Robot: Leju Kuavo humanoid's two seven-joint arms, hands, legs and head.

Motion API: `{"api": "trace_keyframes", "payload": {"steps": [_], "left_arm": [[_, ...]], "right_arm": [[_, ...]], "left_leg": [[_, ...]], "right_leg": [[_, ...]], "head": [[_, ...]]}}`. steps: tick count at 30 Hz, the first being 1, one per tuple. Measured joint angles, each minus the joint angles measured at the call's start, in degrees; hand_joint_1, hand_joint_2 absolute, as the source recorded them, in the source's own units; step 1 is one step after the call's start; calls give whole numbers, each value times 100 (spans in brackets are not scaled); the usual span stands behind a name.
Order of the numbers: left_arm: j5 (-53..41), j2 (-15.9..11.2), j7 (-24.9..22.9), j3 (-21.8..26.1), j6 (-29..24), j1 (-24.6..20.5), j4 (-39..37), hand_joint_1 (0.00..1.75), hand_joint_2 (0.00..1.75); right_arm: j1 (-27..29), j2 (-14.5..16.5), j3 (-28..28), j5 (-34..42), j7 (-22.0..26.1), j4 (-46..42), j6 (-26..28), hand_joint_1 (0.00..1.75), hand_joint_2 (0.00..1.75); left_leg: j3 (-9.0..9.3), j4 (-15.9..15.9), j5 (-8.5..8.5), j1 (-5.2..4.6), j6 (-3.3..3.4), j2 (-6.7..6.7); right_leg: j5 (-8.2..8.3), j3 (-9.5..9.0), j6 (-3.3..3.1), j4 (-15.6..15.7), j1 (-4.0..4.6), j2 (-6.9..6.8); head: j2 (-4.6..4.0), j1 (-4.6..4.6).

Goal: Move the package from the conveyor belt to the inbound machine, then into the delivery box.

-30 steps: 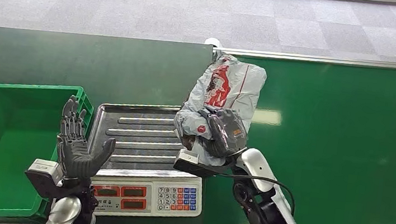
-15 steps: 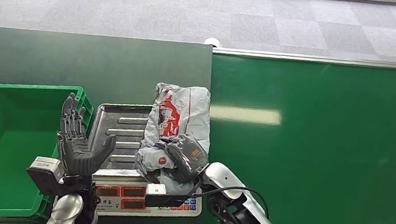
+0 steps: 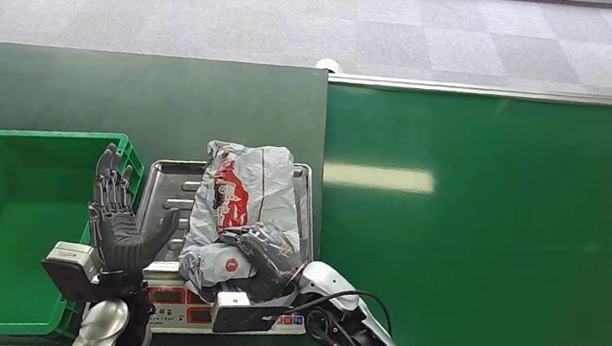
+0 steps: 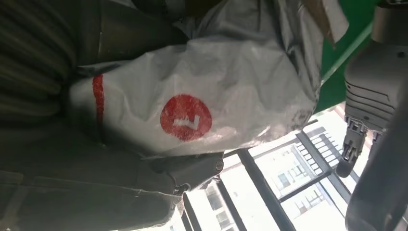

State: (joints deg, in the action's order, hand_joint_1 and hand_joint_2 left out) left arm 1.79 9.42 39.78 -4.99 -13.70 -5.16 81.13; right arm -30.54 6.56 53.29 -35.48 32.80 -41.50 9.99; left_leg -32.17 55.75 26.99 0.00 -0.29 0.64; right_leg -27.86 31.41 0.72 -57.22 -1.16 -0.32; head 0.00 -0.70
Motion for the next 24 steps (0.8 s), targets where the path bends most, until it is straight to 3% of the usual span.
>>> {"api": "trace_keyframes", "payload": {"steps": [6, 24], "left_arm": [[3, -2, 0, -3, 16, 25, -2, 0, 175], [99, -2, 0, -19, 232, 32, -96, 0, 175]], "right_arm": [[169, 22, -307, 1634, 513, -184, -1192, 0, 175], [920, 31, -1210, 2335, 710, -1027, -2509, 0, 175]], "left_leg": [[0, 1, 0, 0, 0, -1], [0, 1, 1, 0, 0, -1]], "right_leg": [[0, -1, 0, 0, 0, 0], [0, 0, 0, 1, 0, 0]], "head": [[0, -1], [0, -1]]}}
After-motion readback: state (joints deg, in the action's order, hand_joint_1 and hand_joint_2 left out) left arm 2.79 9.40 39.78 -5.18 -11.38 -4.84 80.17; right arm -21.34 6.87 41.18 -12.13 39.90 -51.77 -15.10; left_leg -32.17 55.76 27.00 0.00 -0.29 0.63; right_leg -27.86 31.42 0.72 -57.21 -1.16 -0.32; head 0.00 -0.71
